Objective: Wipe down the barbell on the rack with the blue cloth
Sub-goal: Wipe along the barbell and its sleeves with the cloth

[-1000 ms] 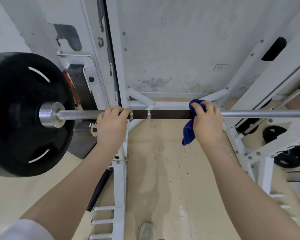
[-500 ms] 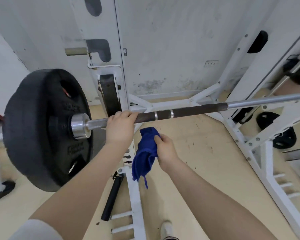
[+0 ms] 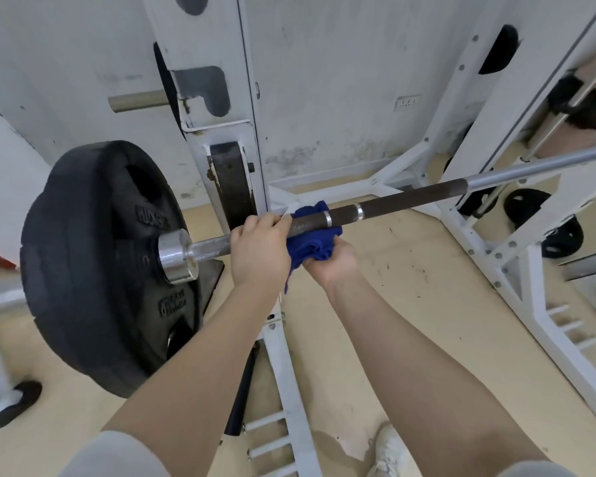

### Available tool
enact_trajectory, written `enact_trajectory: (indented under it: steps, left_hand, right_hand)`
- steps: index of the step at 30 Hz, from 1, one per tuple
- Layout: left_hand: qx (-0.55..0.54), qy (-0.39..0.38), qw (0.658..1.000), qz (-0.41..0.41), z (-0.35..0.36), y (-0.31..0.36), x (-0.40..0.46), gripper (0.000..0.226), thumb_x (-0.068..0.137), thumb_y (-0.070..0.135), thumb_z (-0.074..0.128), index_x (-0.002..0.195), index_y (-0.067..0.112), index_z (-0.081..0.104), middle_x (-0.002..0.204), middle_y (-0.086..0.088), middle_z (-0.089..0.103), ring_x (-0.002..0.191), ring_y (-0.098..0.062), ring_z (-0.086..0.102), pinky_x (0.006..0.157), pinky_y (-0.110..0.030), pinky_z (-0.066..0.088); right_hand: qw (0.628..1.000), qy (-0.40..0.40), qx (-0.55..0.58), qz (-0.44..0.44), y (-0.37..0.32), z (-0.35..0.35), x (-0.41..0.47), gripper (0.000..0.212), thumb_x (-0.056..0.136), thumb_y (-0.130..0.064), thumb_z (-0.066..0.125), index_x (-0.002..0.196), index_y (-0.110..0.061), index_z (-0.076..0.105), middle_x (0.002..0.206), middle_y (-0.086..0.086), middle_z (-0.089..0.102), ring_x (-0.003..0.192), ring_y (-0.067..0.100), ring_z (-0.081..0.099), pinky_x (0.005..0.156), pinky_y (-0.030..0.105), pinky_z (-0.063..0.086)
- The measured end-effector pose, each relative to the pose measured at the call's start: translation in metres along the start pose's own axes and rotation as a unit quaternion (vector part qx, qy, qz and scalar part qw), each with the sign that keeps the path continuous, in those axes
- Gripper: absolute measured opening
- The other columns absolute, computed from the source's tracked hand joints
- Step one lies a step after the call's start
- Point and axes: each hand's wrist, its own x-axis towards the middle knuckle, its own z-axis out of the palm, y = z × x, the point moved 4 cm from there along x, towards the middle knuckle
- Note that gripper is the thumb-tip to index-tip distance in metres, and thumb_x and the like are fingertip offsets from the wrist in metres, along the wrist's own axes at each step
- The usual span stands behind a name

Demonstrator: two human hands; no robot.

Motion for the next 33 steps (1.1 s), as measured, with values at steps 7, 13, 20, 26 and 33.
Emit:
enact_trajectory:
  steps: [7, 13, 20, 26, 33]
  left_hand:
    - [-0.006, -0.002, 1.0, -0.003, -0.004, 0.001, -0.002, 0.041, 0.092, 0.01, 0.044, 0.131, 0.022, 0.049, 0.127, -0.001, 0.056, 0.116, -0.026, 0.044, 0.095, -0.037, 0.032]
    - [0.045, -0.021, 0.996, -0.07, -0.008, 0.028, 0.002, 0.051, 0.091, 0.012, 0.042, 0.139, 0.023, 0.032, 0.131, -0.001, 0.051, 0.12, -0.024, 0.04, 0.094, -0.039, 0.025]
    - [0.021, -0.065, 0.998, -0.011, 0.004, 0.095, 0.023, 0.057, 0.092, 0.009, 0.038, 0.143, 0.03, 0.022, 0.139, 0.006, 0.042, 0.126, -0.021, 0.034, 0.099, -0.039, 0.021]
    - [0.037, -0.063, 0.994, -0.084, 0.008, 0.117, 0.032, 0.034, 0.097, 0.039, 0.037, 0.12, 0.023, 0.055, 0.123, -0.002, 0.052, 0.113, -0.029, 0.041, 0.091, -0.039, 0.028]
    - [0.071, -0.054, 0.987, -0.132, 0.02, 0.132, 0.035, 0.04, 0.093, 0.04, 0.046, 0.121, 0.012, 0.043, 0.125, -0.009, 0.047, 0.115, -0.031, 0.039, 0.092, -0.039, 0.031]
  right_hand:
    - [0.997, 0.035, 0.027, -0.068, -0.089, -0.012, -0.001, 0.036, 0.101, -0.012, 0.024, 0.109, -0.005, 0.058, 0.116, 0.012, 0.061, 0.096, 0.026, 0.058, 0.098, 0.034, 0.044]
    - [0.998, 0.042, -0.005, -0.036, -0.084, -0.007, -0.015, 0.034, 0.101, -0.011, 0.024, 0.1, -0.007, 0.058, 0.105, 0.008, 0.061, 0.091, 0.022, 0.056, 0.092, 0.027, 0.042]
    - [0.994, 0.014, -0.07, 0.086, -0.05, -0.003, -0.015, 0.027, 0.1, -0.016, 0.029, 0.089, -0.005, 0.051, 0.081, 0.013, 0.058, 0.075, 0.024, 0.056, 0.082, 0.029, 0.044]
    - [0.995, 0.039, -0.08, -0.041, -0.154, -0.013, -0.001, 0.033, 0.101, -0.013, 0.022, 0.097, -0.008, 0.054, 0.087, 0.009, 0.058, 0.079, 0.021, 0.053, 0.084, 0.027, 0.042]
    - [0.984, 0.165, 0.021, -0.057, -0.212, -0.023, -0.012, 0.03, 0.1, -0.01, 0.025, 0.088, -0.013, 0.053, 0.087, 0.005, 0.053, 0.072, 0.016, 0.048, 0.064, 0.022, 0.039]
